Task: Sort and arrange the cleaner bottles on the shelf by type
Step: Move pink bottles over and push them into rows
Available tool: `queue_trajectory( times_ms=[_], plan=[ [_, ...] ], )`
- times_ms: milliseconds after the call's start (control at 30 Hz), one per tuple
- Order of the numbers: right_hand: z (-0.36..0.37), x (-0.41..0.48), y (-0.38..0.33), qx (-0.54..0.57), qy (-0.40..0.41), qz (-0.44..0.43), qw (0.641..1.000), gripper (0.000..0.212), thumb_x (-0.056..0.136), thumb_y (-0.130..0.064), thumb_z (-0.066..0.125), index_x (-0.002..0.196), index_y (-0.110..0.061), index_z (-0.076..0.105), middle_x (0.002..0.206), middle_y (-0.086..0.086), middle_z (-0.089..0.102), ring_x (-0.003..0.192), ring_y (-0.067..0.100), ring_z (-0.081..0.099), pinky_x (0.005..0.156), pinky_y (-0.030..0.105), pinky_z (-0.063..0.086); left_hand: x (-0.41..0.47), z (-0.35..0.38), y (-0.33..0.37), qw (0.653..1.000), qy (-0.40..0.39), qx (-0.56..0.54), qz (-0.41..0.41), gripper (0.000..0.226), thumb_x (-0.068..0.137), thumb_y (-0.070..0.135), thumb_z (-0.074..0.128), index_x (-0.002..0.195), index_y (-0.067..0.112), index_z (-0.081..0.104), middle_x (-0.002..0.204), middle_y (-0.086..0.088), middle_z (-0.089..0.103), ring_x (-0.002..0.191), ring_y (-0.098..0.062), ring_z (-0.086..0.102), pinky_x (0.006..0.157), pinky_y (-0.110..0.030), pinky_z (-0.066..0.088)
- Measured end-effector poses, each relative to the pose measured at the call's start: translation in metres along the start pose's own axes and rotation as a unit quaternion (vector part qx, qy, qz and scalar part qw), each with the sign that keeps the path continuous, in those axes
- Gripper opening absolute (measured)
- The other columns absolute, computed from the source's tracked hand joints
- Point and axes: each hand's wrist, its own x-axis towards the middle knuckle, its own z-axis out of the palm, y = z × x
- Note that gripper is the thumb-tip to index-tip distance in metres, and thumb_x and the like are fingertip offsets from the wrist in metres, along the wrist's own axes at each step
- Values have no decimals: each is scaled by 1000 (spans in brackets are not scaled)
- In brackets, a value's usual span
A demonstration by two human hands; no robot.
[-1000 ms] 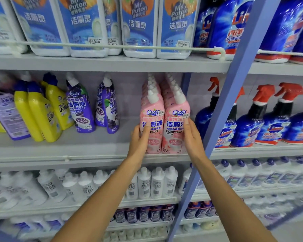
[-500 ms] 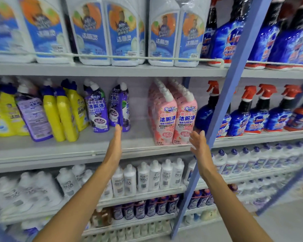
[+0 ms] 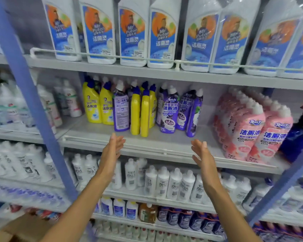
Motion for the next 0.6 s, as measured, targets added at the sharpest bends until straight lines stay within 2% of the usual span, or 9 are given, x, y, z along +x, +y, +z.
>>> queue_trajectory(
  times_ms=[100, 233, 333, 367, 433, 500, 533, 600],
  plan=[
    [46, 31, 0, 13, -29, -6, 999, 73, 99, -65, 29, 153, -19, 47, 152, -5, 54, 139, 7, 50, 122, 43, 37, 22, -35, 5, 999, 33, -1, 13, 65, 103, 60, 27, 143, 17, 55, 139, 0, 62, 131, -16, 55, 116, -40, 37],
    [111, 78, -4, 46, -62, -12, 997, 66, 106, -62, 31, 154, -19, 45, 153, -4, 52, 142, 11, 48, 122, 41, 36, 66, -72, 13, 998, 63, 15, 24, 71, 99, 64, 29, 146, 16, 53, 141, 0, 61, 132, -16, 55, 116, -41, 37],
    [160, 108, -16, 54, -100, -25, 993, 85, 89, -83, 38, 150, -24, 50, 150, -8, 55, 139, 7, 50, 121, 40, 37, 105, -94, 28, 996, 81, 32, 37, 80, 91, 71, 32, 146, 17, 53, 142, -1, 60, 131, -17, 55, 117, -42, 37],
    [176, 118, -21, 61, -110, -30, 992, 83, 86, -84, 39, 145, -28, 54, 146, -11, 57, 136, 5, 51, 120, 40, 38, 118, -99, 33, 995, 86, 36, 41, 81, 89, 72, 33, 145, 18, 54, 141, -1, 61, 130, -17, 56, 115, -41, 38],
    [206, 133, -30, 66, -124, -42, 989, 53, 90, -76, 41, 126, -43, 62, 134, -23, 62, 129, -2, 55, 119, 39, 39, 142, -106, 40, 993, 102, 34, 46, 82, 86, 75, 35, 141, 19, 58, 136, 1, 64, 127, -17, 58, 110, -37, 40],
    [235, 153, -31, 69, -121, -58, 989, 37, 97, -69, 42, 115, -47, 65, 125, -29, 66, 123, -6, 58, 118, 42, 41, 167, -111, 43, 992, 117, 22, 43, 72, 90, 74, 37, 134, 22, 62, 130, 2, 67, 122, -14, 61, 103, -32, 43],
    [248, 160, -32, 74, -121, -58, 988, 35, 100, -65, 42, 115, -45, 66, 122, -30, 67, 120, -8, 59, 117, 42, 42, 178, -113, 43, 992, 119, 10, 44, 63, 96, 69, 37, 130, 23, 63, 126, 3, 68, 118, -12, 63, 99, -30, 44],
    [269, 170, -35, 67, -122, -66, 988, 51, 98, -68, 42, 135, -39, 61, 135, -26, 62, 127, -4, 56, 118, 32, 40, 198, -116, 44, 991, 127, 3, 47, 44, 105, 57, 37, 118, 27, 66, 115, 6, 71, 104, -4, 65, 84, -23, 47]
  ],
)
